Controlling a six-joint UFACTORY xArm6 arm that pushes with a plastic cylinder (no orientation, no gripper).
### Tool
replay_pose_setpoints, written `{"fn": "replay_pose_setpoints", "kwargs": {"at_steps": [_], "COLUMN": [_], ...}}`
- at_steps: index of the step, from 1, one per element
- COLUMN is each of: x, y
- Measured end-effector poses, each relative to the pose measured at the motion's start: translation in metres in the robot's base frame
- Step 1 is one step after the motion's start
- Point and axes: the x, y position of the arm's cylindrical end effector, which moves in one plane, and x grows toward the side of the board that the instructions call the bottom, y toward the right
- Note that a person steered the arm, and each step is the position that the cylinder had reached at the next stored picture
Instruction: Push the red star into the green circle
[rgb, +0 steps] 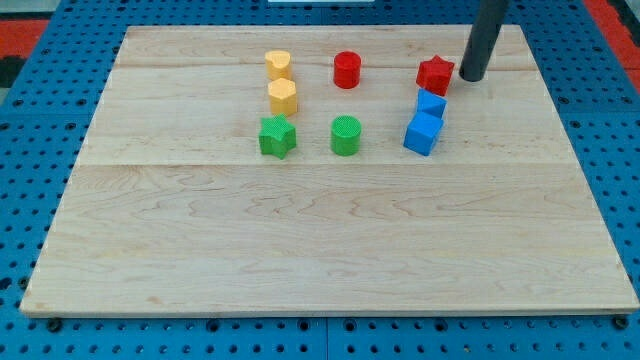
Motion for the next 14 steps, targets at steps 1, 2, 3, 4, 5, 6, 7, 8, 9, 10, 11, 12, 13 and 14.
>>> {"fn": "replay_pose_setpoints", "kwargs": {"at_steps": [1, 2, 3, 4, 5, 6, 7, 8, 9, 10, 11, 12, 13, 14], "x": [0.003, 0.003, -0.005, -0.014, -0.029, -0.044, -0.058, -0.059, -0.032, 0.055, 0.129, 0.188, 0.188, 0.188], "y": [-0.023, -0.028, 0.01, 0.089, 0.135, 0.138, 0.138, 0.131, 0.115, 0.137, 0.078, -0.026, -0.162, -0.243]}}
